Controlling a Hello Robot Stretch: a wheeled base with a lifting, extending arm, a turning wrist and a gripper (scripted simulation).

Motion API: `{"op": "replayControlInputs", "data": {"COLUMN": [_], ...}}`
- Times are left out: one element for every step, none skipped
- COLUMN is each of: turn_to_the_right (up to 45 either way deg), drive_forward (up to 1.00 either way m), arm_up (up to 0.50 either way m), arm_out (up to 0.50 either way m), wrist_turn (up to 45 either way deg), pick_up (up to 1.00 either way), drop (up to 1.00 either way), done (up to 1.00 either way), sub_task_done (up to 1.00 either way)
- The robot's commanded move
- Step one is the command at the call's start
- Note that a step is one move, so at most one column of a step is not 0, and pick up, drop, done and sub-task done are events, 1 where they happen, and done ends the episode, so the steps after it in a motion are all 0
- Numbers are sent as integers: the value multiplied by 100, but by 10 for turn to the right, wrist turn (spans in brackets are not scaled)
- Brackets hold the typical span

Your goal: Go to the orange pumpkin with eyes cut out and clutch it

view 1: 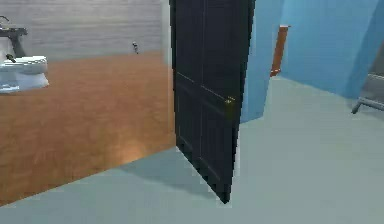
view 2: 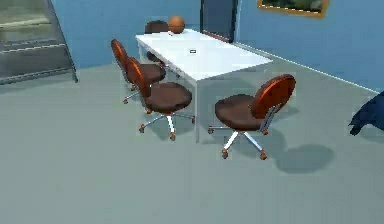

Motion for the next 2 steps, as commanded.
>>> {"op": "replayControlInputs", "data": {"turn_to_the_right": [-300,0], "drive_forward": [0,100], "arm_up": [0,0], "arm_out": [0,0], "wrist_turn": [0,0], "pick_up": [0,0], "drop": [0,0], "done": [0,0], "sub_task_done": [0,0]}}
